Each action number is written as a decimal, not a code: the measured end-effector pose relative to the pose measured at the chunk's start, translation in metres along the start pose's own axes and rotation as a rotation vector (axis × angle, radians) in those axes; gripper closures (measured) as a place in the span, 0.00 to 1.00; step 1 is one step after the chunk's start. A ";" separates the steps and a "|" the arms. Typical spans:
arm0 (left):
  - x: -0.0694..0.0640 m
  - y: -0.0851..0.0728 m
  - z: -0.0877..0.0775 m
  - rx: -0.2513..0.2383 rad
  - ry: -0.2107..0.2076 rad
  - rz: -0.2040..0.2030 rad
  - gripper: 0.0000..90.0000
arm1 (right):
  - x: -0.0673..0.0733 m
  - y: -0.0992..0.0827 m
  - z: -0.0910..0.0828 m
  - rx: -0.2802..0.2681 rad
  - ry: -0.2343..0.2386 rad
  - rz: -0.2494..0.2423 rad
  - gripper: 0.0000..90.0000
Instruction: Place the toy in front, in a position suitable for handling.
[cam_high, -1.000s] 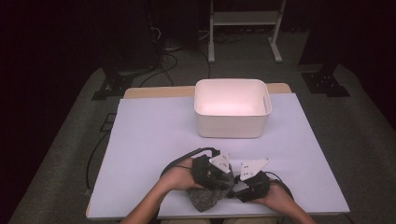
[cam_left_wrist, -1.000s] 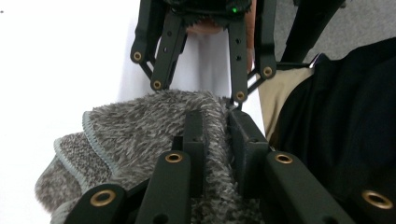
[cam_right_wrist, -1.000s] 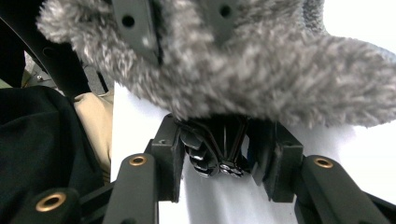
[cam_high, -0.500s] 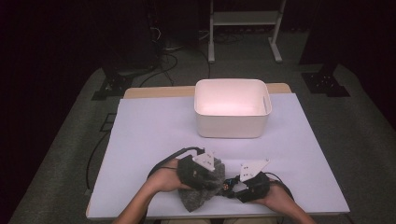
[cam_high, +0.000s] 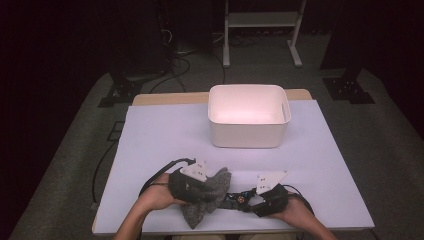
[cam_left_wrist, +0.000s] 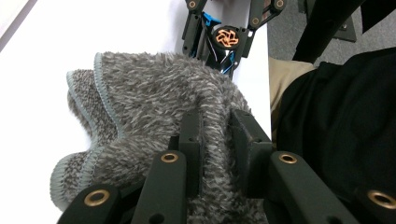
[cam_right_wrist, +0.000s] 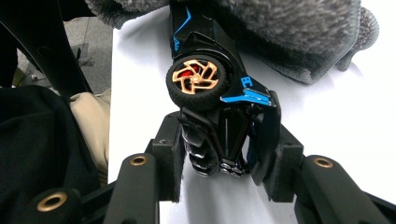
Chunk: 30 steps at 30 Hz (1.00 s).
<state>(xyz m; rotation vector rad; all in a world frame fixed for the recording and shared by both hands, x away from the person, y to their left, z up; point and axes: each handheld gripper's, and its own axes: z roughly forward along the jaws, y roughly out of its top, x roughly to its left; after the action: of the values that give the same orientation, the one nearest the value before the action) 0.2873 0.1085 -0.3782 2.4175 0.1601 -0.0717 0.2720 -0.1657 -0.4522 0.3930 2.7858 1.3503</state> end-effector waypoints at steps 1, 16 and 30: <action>0.000 0.001 0.000 0.005 0.002 0.005 0.83 | 0.000 0.000 0.000 0.001 0.001 0.000 0.61; -0.001 0.019 0.014 0.019 -0.013 0.057 0.84 | 0.002 0.015 0.001 -0.037 -0.002 -0.026 0.58; 0.008 0.015 0.002 0.046 0.011 0.036 0.84 | -0.002 0.021 -0.005 0.046 -0.002 -0.117 0.62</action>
<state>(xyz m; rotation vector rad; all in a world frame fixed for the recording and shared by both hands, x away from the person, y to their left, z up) 0.2969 0.0968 -0.3705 2.4658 0.1207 -0.0455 0.2778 -0.1571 -0.4330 0.2282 2.7936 1.2632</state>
